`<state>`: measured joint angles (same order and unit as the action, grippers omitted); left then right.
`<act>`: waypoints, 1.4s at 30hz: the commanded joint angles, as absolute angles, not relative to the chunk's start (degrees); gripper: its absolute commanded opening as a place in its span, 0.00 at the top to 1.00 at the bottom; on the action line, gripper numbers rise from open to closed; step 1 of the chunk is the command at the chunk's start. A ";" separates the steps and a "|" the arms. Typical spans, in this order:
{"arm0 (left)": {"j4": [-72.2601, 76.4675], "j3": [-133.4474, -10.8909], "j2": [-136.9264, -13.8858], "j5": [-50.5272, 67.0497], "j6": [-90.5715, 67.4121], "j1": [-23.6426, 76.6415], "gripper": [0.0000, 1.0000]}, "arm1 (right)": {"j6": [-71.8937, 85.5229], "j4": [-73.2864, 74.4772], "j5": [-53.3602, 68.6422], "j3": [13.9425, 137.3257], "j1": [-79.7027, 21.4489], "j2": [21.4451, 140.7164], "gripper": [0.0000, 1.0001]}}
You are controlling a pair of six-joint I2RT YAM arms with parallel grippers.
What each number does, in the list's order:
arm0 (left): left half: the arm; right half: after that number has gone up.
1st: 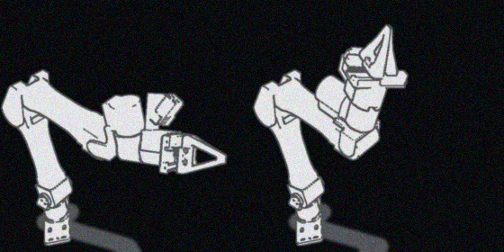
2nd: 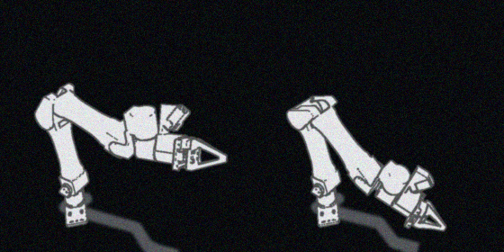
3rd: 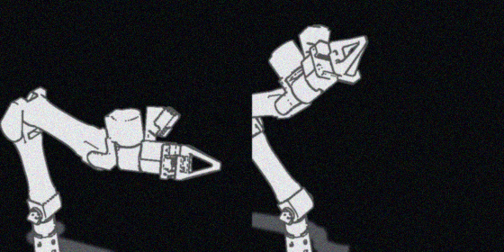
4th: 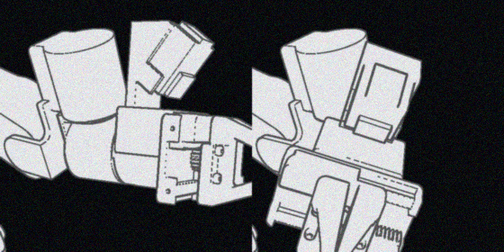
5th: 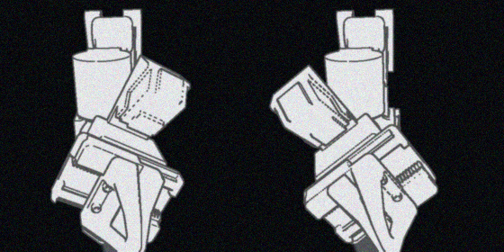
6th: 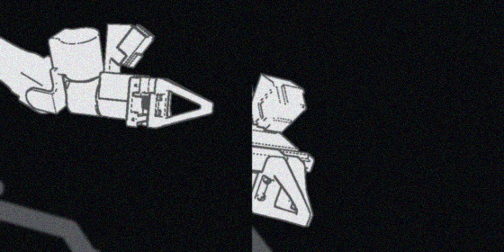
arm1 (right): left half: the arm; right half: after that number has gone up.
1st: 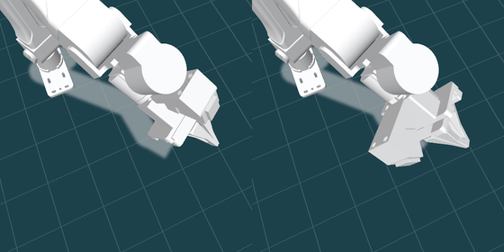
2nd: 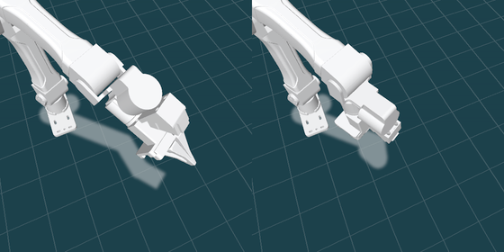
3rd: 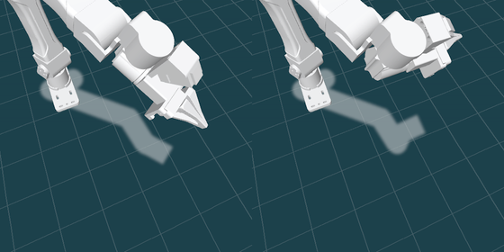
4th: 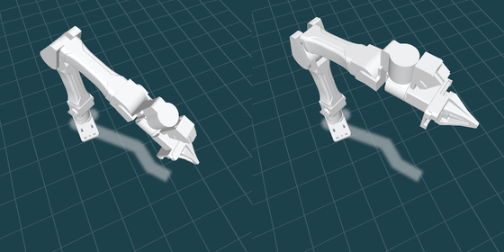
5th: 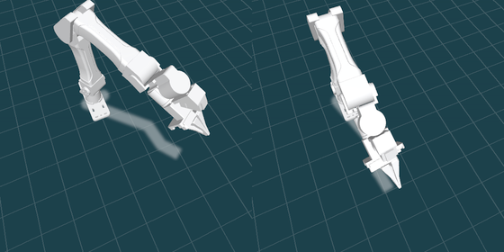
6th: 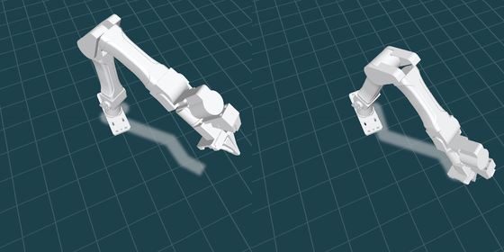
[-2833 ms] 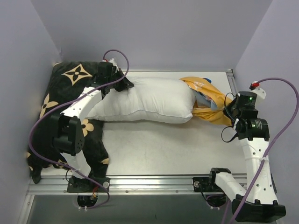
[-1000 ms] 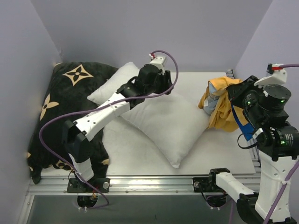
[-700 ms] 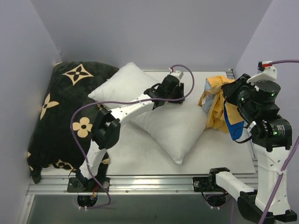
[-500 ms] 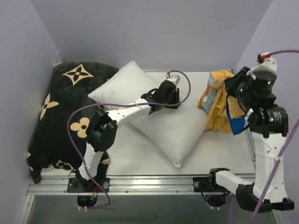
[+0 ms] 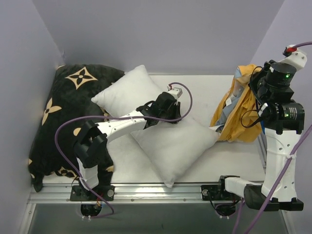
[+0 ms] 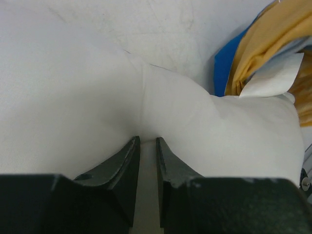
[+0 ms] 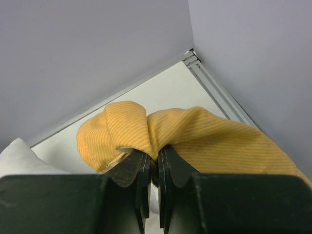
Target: Remove the pillowcase from the pillow
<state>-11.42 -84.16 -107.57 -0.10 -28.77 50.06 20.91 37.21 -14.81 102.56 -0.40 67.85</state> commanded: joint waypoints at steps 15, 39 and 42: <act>-16.96 -75.76 -101.60 9.23 -25.22 51.06 0.63 | 23.55 19.96 -9.67 93.27 -1.49 76.63 1.00; -14.24 -71.99 -79.90 -4.04 -24.70 50.27 0.47 | 26.11 25.48 -0.97 75.84 -4.92 71.90 0.00; -15.55 -69.89 -75.07 -6.41 -24.08 50.01 0.46 | 25.58 27.25 -0.53 76.03 -7.20 68.04 0.00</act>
